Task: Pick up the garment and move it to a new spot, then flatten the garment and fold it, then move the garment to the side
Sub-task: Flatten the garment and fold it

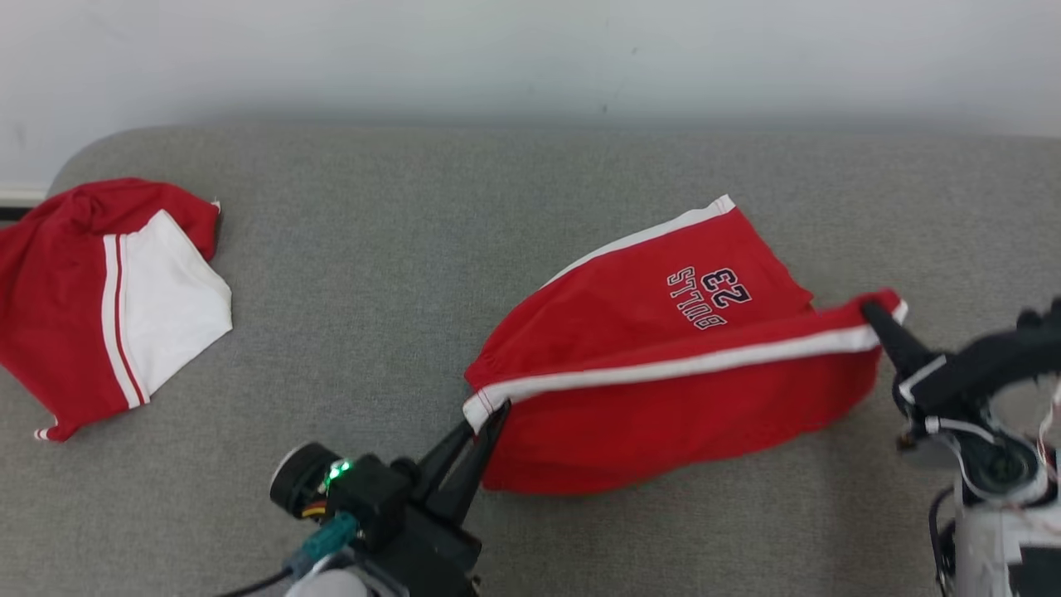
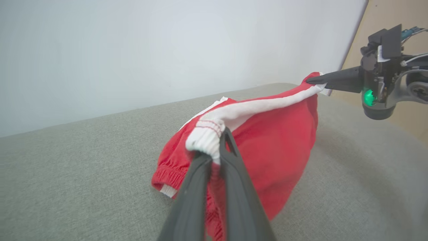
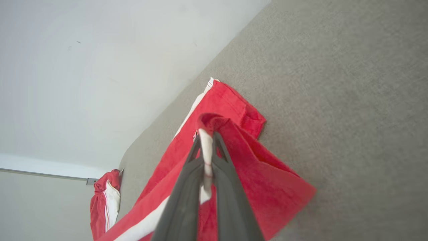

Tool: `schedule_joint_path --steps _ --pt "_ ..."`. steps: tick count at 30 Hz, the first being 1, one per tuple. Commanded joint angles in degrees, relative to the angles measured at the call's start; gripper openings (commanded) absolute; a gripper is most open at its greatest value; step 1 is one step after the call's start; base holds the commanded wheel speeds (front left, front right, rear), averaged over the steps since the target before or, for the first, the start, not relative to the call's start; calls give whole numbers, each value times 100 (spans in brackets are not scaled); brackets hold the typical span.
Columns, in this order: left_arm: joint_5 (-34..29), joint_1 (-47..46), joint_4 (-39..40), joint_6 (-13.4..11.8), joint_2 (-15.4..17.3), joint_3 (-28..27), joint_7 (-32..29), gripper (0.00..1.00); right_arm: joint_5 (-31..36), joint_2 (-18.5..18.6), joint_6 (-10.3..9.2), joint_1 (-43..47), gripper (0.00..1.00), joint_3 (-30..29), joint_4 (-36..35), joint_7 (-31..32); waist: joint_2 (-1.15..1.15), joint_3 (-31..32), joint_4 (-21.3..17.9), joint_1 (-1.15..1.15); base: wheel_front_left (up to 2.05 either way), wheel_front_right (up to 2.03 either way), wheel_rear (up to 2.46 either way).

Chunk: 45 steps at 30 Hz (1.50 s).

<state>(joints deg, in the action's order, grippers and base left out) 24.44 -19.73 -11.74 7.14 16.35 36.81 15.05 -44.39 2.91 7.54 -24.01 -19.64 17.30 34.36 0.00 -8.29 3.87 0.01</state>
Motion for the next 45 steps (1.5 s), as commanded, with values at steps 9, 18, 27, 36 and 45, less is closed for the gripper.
schedule_joint_path --steps 9,18,27,36,45 --pt "272 -1012 -675 27 -283 116 19 0 1150 1 -11 -1901 0 -126 1413 -33 0 -666 358 -1 0 0 0" --pt "581 -1589 -1156 27 -462 298 19 0 2382 0 -11 -3230 0 -223 2753 -432 0 -1056 555 -1 0 0 0" --pt "674 -1781 -1286 28 -569 337 19 0 3216 43 -11 -3907 0 -539 3615 -869 0 -1210 609 -1 0 0 0" --pt "601 -1544 -1440 28 -537 149 19 100 3263 90 -11 -3936 100 -505 4070 -1239 0 -885 466 -1 0 0 0" --pt "366 -810 -1364 28 -557 -371 19 100 2722 363 -11 -3312 100 18 4015 -1444 0 -351 426 -1 0 0 0"
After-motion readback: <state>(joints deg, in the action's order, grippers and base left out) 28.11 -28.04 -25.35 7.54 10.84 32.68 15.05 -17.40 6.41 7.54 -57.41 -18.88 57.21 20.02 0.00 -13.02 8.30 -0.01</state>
